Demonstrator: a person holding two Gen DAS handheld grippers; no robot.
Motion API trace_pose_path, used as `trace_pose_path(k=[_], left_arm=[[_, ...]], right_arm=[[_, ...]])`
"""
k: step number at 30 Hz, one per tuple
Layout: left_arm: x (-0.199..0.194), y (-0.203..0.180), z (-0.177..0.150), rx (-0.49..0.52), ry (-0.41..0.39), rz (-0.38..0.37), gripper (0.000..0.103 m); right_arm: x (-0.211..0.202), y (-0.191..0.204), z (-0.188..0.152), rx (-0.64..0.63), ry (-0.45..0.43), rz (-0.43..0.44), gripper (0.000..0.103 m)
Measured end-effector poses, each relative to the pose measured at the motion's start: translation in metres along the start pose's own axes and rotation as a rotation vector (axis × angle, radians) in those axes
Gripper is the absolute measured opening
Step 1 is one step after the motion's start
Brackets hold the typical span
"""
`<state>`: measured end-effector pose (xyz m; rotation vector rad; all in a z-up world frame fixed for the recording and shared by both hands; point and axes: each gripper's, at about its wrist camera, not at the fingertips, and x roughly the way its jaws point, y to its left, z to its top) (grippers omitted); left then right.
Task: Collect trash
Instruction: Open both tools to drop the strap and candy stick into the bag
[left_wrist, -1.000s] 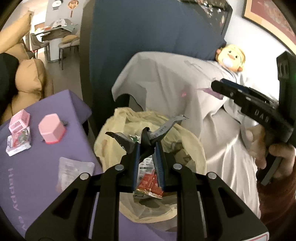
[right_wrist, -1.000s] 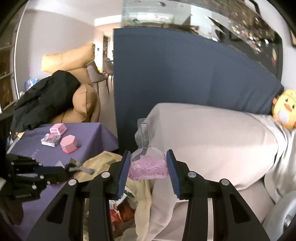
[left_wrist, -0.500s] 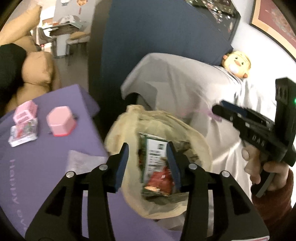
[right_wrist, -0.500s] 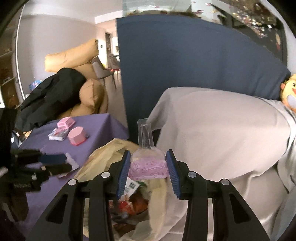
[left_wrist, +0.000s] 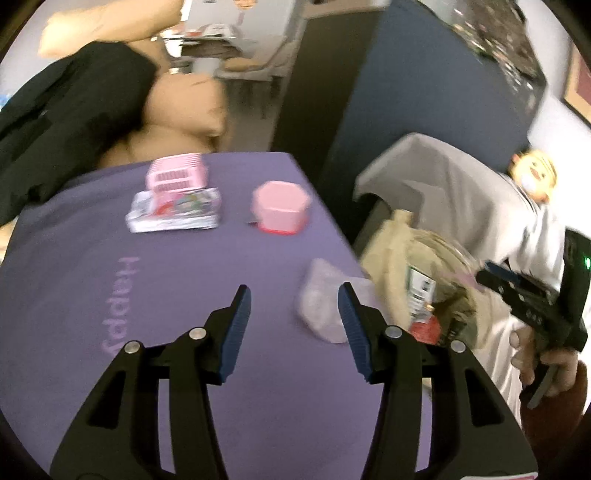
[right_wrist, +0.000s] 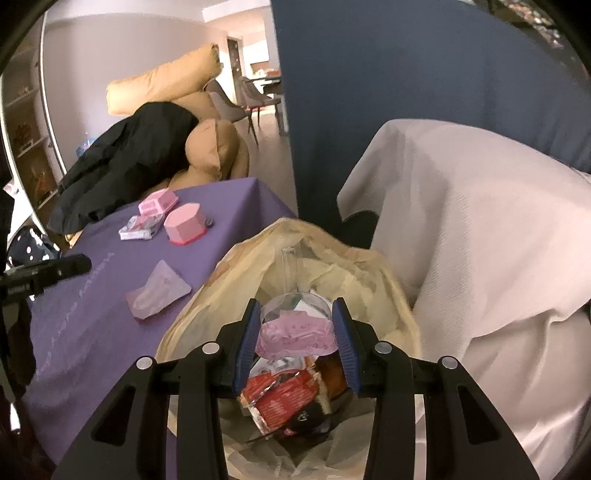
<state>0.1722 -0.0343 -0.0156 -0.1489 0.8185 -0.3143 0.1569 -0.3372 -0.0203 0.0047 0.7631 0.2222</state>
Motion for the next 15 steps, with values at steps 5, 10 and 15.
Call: trace_pose_path(k=[5,10,15], left_arm=[[-0.004,0.033,-0.004,-0.078,-0.006,0.022,0.047],[-0.007,0.051,-0.012,-0.112,-0.006,0.024,0.048],[-0.008,0.066,-0.016,-0.146,-0.007,0.033,0.048]], right_arm=[[0.008,0.009,-0.003,-0.034,0.021,-0.027,0.046],[0.005,0.017,0.002,-0.032,0.008,-0.012,0.049],[0.009,0.046,0.008,-0.09,0.003,0.045,0.049]])
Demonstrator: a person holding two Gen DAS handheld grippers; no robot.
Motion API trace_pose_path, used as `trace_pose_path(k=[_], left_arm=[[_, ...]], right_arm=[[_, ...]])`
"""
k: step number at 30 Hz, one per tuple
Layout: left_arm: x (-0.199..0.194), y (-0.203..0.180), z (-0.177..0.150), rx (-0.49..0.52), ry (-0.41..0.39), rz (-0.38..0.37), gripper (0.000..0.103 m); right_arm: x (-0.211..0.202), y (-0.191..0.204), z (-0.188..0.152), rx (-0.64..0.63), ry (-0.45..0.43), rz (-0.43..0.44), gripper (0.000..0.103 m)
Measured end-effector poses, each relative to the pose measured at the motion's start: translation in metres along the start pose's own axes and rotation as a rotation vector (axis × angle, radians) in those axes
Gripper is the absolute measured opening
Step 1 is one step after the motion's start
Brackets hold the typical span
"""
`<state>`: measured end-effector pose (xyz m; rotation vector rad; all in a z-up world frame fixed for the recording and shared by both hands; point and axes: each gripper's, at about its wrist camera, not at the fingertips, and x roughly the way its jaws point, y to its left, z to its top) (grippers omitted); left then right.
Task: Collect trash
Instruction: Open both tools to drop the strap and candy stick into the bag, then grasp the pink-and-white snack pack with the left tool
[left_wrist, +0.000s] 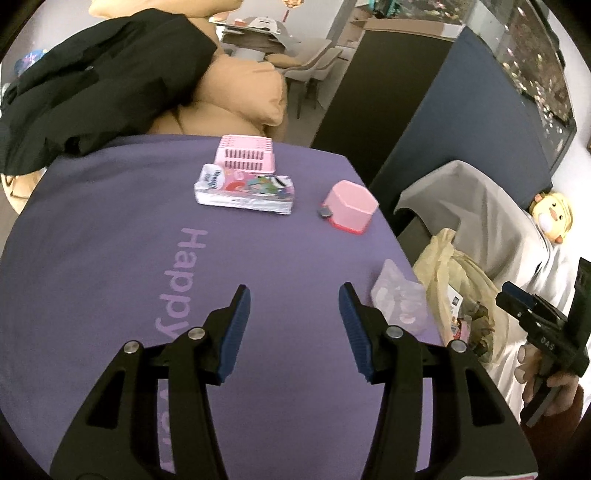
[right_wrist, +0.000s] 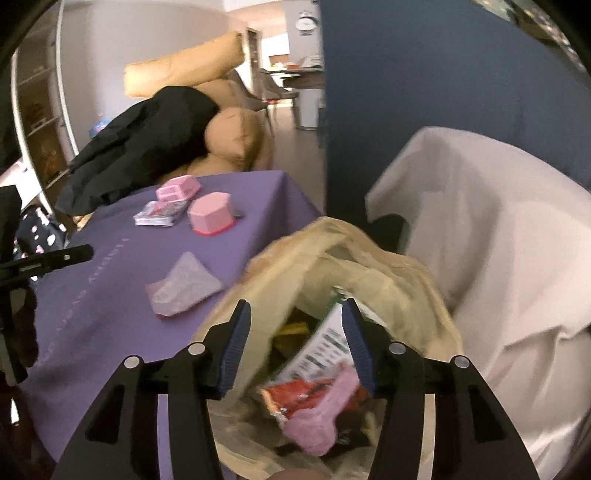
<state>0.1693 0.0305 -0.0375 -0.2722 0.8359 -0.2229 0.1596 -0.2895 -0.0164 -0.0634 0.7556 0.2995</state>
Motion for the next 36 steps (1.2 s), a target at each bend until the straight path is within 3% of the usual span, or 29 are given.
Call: trace_pose_path(k=[9,16,23,28,33,36], left_arm=[[-0.007,0.029,-0.005,-0.047,-0.01,0.016,0.048],[-0.006,0.044,-0.008,-0.081,-0.005,0.011,0.048],[0.009,0.047,-0.002,-0.023,0.018,0.003,0.048],[0.029,0.055,0.024,0.049,-0.006,0.007,0.048],[0.071,0.076,0.074,0.012,0.003,-0.021,0.049],[0.1,0.081,0.102,0.031,0.019,0.019,0.049]], right_arm=[[0.038,0.061,0.001,-0.039,0.072,0.089,0.049],[0.054,0.073,-0.006,0.05,0.127,0.151,0.049],[0.079,0.08,-0.002,0.093,0.154,0.15,0.049],[0.095,0.085,0.01,0.061,0.15,0.132,0.048],[0.1,0.087,0.016,0.015,0.159,0.134,0.048],[0.1,0.09,0.015,-0.03,0.169,0.129,0.049]])
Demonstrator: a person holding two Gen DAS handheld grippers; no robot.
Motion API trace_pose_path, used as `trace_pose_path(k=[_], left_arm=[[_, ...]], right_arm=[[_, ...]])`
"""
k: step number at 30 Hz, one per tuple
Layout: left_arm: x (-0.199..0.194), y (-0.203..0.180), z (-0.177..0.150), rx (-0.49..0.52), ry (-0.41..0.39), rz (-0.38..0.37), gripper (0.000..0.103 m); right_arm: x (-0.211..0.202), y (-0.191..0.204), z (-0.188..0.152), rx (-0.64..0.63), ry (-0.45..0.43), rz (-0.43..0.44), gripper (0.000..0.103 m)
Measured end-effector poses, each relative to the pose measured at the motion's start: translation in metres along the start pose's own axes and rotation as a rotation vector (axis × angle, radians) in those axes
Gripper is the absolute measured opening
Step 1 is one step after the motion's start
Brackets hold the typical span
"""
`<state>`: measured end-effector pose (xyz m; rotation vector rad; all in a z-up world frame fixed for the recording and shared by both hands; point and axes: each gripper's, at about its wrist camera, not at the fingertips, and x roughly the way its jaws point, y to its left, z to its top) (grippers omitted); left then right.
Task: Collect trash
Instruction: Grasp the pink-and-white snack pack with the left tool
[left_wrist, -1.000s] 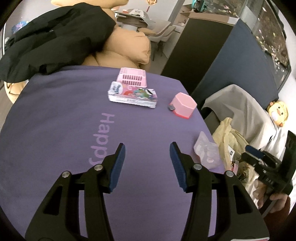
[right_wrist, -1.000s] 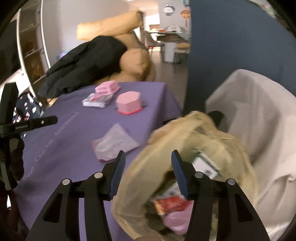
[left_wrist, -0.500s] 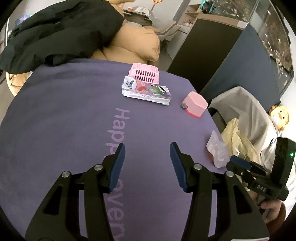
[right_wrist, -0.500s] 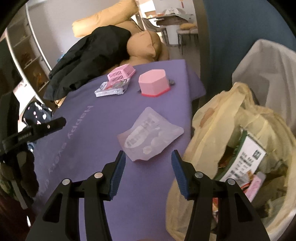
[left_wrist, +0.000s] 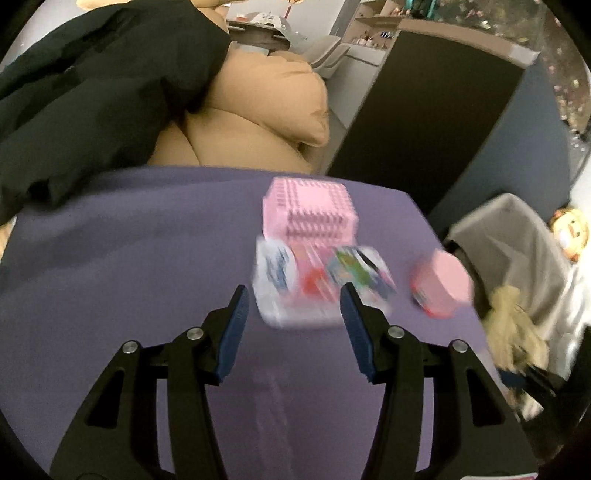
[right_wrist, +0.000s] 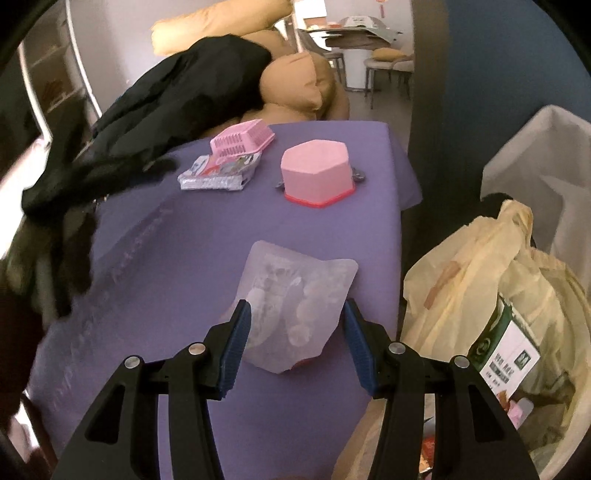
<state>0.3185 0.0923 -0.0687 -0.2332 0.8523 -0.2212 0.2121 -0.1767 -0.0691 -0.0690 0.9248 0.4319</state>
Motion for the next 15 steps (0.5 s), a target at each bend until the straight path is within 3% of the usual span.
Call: trace_pose_path(k=[7,9,10,13,15], left_arm=[[0.043,0.006,0.022,-0.028,0.073,0.069,0.047],[0.041,-0.003,0.019,-0.003,0.1,0.061,0.036],[0.039,-0.008,0.015,0.013,0.106,0.073,0.022],[0.029,-0.017,-0.002,0.029,0.114,0.07,0.012],[0.018,-0.021,-0.016,0.019,0.119,0.053,0.011]], right_arm=[[-0.003,0.006,-0.007,-0.069,0.016,-0.019,0.049],[-0.002,0.008,-0.007,-0.076,0.028,-0.032,0.049],[-0.002,0.01,-0.007,-0.074,0.034,-0.045,0.049],[-0.001,0.015,-0.008,-0.084,0.036,-0.064,0.051],[-0.002,0.016,-0.01,-0.103,0.027,-0.047,0.052]])
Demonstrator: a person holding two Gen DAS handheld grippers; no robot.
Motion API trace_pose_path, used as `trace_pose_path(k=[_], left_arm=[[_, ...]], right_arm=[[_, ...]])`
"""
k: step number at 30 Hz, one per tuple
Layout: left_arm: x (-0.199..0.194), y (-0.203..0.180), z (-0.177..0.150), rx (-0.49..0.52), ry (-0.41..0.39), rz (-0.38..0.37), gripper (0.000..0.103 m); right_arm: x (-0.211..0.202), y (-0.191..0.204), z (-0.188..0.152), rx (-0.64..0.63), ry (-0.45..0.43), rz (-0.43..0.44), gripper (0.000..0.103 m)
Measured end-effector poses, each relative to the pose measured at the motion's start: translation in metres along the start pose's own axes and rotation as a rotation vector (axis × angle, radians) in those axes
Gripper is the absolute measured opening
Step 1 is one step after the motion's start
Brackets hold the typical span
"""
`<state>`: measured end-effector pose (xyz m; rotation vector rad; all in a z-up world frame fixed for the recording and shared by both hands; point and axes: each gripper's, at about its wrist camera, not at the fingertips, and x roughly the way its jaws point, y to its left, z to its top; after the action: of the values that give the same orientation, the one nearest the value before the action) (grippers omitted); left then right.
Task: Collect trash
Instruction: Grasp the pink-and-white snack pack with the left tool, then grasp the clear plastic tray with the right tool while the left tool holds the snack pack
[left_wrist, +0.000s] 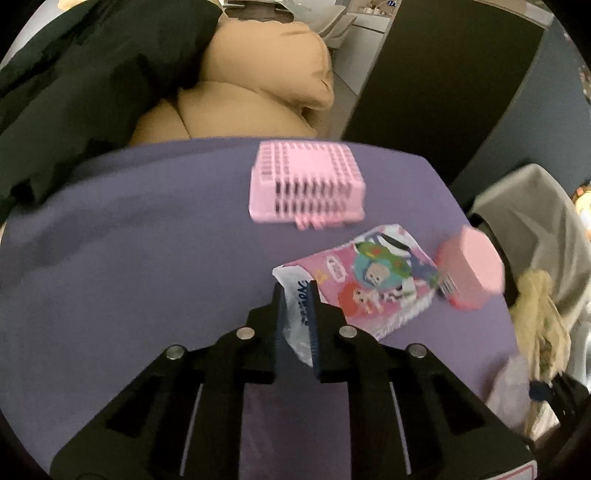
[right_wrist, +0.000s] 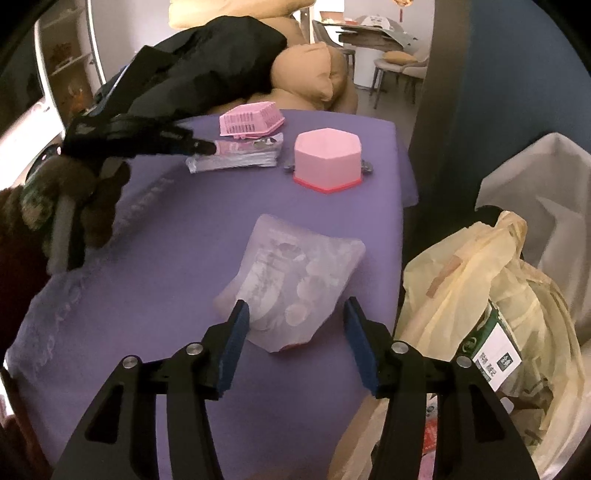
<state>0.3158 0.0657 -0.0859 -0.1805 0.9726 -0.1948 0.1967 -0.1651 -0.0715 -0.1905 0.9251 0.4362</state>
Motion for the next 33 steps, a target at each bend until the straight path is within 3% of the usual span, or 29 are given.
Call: trace_pose_path(k=[9,11,12,13,16,20,26,27,29,33], left_arm=[[-0.053,-0.009,-0.082,-0.016,0.021,-0.039,0.01],[-0.061,-0.011,-0.093,-0.019,0.02,-0.041,0.011],[-0.064,-0.011,-0.098,-0.02,0.017,-0.04,0.011],[-0.066,-0.01,-0.1,-0.021,0.013,-0.039,0.012],[-0.066,-0.011,-0.102,-0.032,0.001,-0.034,0.013],[-0.063,-0.015,-0.099,-0.034,-0.012,-0.035,0.021],[-0.061,-0.019,-0.099,-0.019,-0.03,-0.018,0.023],[-0.061,-0.02,-0.099,-0.014,-0.031,-0.015,0.023],[-0.062,-0.02,-0.099,-0.012,-0.03,-0.012,0.009],[-0.074,-0.02,-0.099,-0.023,-0.06,-0.024,0.007]], right_arm=[[0.0,-0.016,0.005,0.135,-0.039,0.062,0.051],[0.003,-0.014,0.008,0.138,-0.042,0.022,0.045],[0.004,-0.012,0.009,0.128,-0.039,-0.008,0.034],[0.005,-0.009,0.011,0.107,-0.034,-0.015,0.022],[0.001,-0.001,0.008,0.067,-0.036,0.001,0.012],[-0.01,0.004,0.001,0.029,-0.044,0.001,0.009],[-0.027,-0.006,-0.007,0.07,-0.057,0.021,0.007],[-0.031,-0.007,-0.008,0.077,-0.062,0.027,0.006],[-0.037,-0.009,-0.009,0.089,-0.071,0.041,0.006],[-0.052,-0.009,-0.009,0.091,-0.099,0.051,0.005]])
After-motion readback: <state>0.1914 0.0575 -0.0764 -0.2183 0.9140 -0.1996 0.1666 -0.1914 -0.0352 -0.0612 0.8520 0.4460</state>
